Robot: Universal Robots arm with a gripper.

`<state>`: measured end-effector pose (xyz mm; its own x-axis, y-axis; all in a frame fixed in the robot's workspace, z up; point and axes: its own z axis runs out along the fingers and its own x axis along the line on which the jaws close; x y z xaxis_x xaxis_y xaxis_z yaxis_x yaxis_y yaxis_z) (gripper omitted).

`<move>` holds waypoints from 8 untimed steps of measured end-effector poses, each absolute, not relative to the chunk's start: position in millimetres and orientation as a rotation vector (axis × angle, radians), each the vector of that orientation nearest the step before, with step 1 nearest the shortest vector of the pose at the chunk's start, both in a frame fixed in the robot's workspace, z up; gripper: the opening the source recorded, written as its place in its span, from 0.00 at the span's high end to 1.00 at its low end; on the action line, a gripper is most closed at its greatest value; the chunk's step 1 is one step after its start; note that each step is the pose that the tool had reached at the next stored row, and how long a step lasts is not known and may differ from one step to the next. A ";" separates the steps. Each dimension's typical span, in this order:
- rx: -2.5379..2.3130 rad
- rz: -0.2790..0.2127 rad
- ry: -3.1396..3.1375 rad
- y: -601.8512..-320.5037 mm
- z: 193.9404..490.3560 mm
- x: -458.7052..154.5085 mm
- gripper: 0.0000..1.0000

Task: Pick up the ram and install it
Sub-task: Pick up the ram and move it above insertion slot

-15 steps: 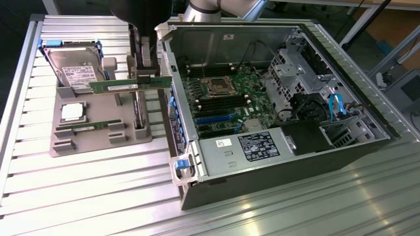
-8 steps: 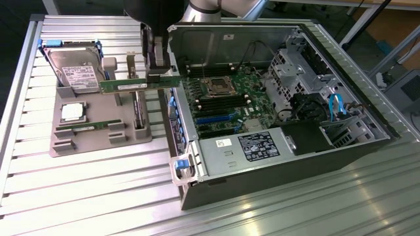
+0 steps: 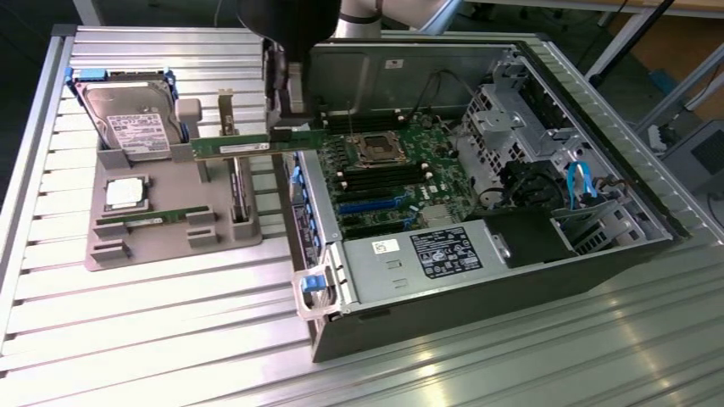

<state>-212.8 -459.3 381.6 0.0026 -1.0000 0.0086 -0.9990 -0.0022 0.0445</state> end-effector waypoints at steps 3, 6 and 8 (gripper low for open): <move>2.197 -0.040 -2.192 -459.3 381.6 -208.2 0.88; 2.197 -0.040 -2.192 -459.3 381.5 -203.2 0.88; 2.197 -0.040 -2.192 -459.3 381.6 -199.8 0.88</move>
